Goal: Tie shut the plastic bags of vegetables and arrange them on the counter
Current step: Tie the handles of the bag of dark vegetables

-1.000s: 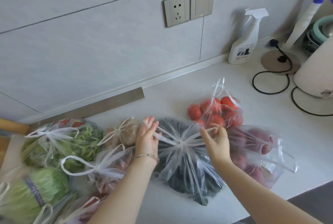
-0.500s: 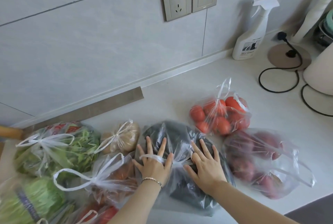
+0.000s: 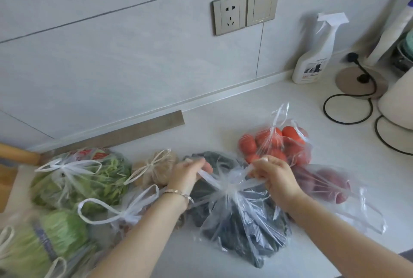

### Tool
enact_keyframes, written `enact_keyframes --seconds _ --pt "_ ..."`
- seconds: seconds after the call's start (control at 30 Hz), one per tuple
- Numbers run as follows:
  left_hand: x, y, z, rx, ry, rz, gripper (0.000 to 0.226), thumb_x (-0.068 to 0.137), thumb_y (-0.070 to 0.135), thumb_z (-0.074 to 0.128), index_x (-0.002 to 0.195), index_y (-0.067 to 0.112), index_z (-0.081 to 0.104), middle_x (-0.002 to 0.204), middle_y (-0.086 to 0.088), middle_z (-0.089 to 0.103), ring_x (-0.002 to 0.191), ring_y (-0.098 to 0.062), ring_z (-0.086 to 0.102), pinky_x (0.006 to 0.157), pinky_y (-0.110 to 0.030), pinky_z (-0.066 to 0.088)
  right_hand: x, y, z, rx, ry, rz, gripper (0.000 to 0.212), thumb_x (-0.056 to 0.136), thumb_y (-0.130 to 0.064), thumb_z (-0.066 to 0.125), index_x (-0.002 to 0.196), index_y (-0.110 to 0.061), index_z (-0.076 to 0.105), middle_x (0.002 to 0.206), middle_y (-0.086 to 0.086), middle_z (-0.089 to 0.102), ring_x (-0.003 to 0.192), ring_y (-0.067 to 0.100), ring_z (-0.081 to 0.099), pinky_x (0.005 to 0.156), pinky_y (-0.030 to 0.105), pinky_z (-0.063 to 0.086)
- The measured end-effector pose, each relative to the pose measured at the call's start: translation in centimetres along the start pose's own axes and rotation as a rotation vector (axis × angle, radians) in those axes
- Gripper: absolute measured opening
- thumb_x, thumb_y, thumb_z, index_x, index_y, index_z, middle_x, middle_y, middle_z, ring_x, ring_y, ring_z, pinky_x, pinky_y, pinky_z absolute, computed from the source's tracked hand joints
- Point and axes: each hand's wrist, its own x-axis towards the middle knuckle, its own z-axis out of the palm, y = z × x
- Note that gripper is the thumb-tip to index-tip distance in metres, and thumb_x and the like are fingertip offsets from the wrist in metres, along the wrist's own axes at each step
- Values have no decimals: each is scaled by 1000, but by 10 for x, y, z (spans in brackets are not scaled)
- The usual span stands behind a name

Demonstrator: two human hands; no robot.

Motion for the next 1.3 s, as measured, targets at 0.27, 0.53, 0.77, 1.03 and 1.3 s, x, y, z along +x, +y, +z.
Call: enact_keyframes --seconds 0.27,0.53,0.77,1.03,1.3 --pt "-20 54 -15 926 -282 182 45 79 36 66 44 16 45 29 7 33 30 -8 31 44 -19 31 -11 -45 -3 -664 -312 287 43 88 -38 57 53 -16 44 44 -4 21 31 9 19 38 18 22" --pt "1 -12 -19 1363 63 391 53 92 41 47 47 18 29 49 4 32 66 -26 47 59 -25 26 -13 37 -25 -712 117 15 55 80 -12 59 41 -22 23 35 -10 18 34 8 17 41 19 18" --pt "11 -51 -30 520 149 -106 47 88 25 59 50 13 36 43 -1 33 41 -19 38 44 -24 30 -16 61 -29 -398 232 76 55 78 0 57 41 -24 25 41 -8 20 41 8 17 39 18 18" --pt "-31 28 -13 -76 -363 -56 43 88 -18 31 101 5 65 87 -1 74 71 -15 71 56 -27 59 -33 -23 23 22 -365 206 25 92 5 42 94 -1 66 77 8 67 56 13 66 48 18 53" --pt "-20 6 11 556 -555 314 73 82 -11 52 120 51 41 96 7 60 91 -6 56 85 -24 51 -32 -18 34 -96 -459 224 22 89 2 52 107 9 62 94 15 64 78 18 65 77 21 57"
